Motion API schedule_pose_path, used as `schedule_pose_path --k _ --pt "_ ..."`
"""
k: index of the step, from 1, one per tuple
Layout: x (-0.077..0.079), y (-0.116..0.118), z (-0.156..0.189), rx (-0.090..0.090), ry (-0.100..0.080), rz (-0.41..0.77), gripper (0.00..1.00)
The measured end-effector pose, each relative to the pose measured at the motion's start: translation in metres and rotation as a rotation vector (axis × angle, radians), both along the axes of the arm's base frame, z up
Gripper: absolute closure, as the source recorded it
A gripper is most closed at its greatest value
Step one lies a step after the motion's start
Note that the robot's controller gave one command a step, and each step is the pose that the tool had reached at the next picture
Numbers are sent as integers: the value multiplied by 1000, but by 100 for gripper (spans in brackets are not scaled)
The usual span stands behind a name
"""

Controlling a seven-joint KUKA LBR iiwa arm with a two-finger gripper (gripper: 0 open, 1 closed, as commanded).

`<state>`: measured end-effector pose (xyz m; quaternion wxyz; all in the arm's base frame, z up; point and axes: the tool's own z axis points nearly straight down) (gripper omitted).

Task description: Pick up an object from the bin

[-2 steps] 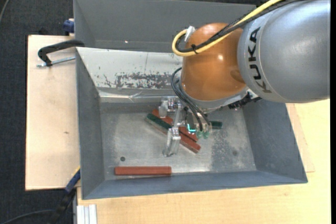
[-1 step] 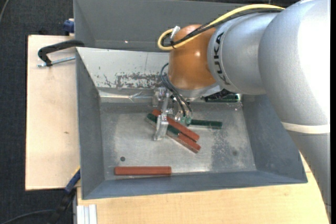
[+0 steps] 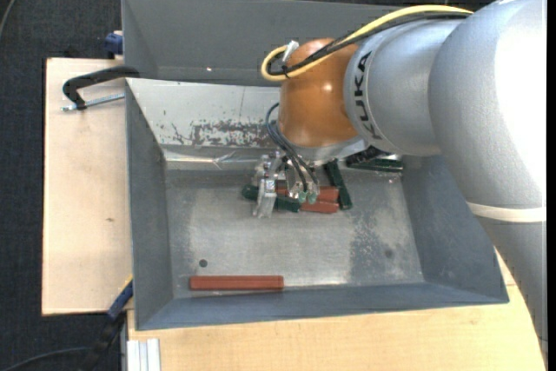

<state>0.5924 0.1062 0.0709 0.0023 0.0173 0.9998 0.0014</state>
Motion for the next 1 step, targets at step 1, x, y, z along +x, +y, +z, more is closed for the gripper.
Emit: schedule_pose_path --k 1 --pt "4 27 156 2 -10 33 100"
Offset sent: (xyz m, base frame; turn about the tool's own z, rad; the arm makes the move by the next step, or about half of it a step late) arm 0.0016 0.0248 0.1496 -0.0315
